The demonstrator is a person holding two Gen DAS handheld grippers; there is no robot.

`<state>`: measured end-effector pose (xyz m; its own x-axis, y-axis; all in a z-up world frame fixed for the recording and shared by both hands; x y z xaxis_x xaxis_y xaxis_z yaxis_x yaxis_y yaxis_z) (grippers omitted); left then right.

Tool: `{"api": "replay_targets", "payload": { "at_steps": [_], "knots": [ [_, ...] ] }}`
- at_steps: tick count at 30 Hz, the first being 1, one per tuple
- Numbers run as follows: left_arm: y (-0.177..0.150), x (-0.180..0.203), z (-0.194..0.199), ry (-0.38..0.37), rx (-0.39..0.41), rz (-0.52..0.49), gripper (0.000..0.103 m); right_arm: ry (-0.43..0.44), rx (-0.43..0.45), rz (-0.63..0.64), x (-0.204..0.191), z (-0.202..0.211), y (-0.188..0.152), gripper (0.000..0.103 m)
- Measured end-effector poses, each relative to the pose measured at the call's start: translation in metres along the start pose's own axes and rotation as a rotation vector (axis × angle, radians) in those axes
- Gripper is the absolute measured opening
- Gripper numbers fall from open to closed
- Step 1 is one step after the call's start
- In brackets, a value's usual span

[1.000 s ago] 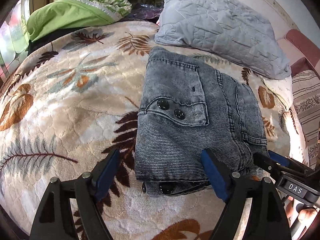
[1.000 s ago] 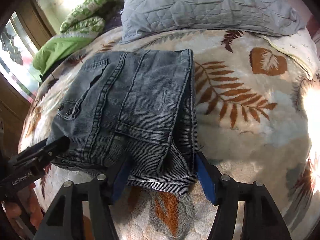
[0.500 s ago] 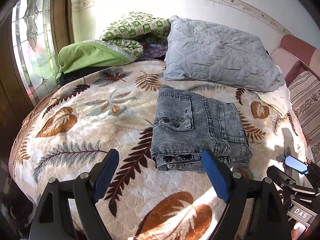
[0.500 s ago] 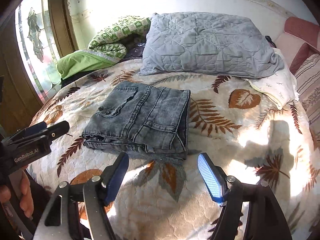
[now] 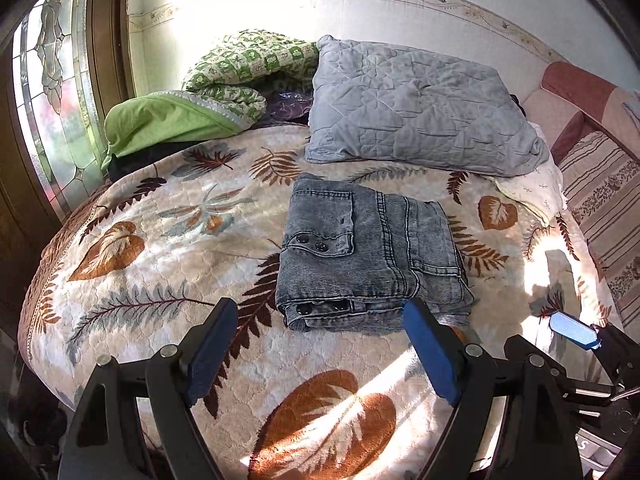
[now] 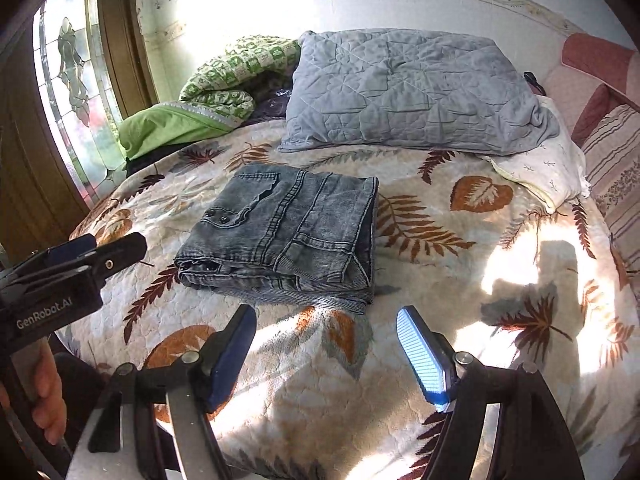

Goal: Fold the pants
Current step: 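Open both grippers and withdraw them from the folded jeans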

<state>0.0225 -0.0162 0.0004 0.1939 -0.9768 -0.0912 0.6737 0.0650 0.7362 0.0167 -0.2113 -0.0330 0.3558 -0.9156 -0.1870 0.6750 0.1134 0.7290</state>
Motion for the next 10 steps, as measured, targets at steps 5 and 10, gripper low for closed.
{"api": "replay_targets", "payload": {
  "at_steps": [5,10],
  "knots": [
    [0.0005,0.0067,-0.0041,-0.016,-0.012,-0.013,0.086,-0.003,0.002,0.003,0.0012,-0.0008,0.0001,0.076],
    [0.0049,0.0065,-0.0041,-0.009,0.009,-0.01,0.097,-0.004,0.006,0.001,0.0015,-0.0011,0.003,0.076]
  ]
}}
Point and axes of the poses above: each gripper's, at about its wrist camera, not at the fingertips, and z roughly against the way its jaws point, x to its right, y to its top, the point moved 3 cm from there along -z, roughly the way its jaws point, and after that the axes turned 11 degrees about y, right-handed, at the moved point
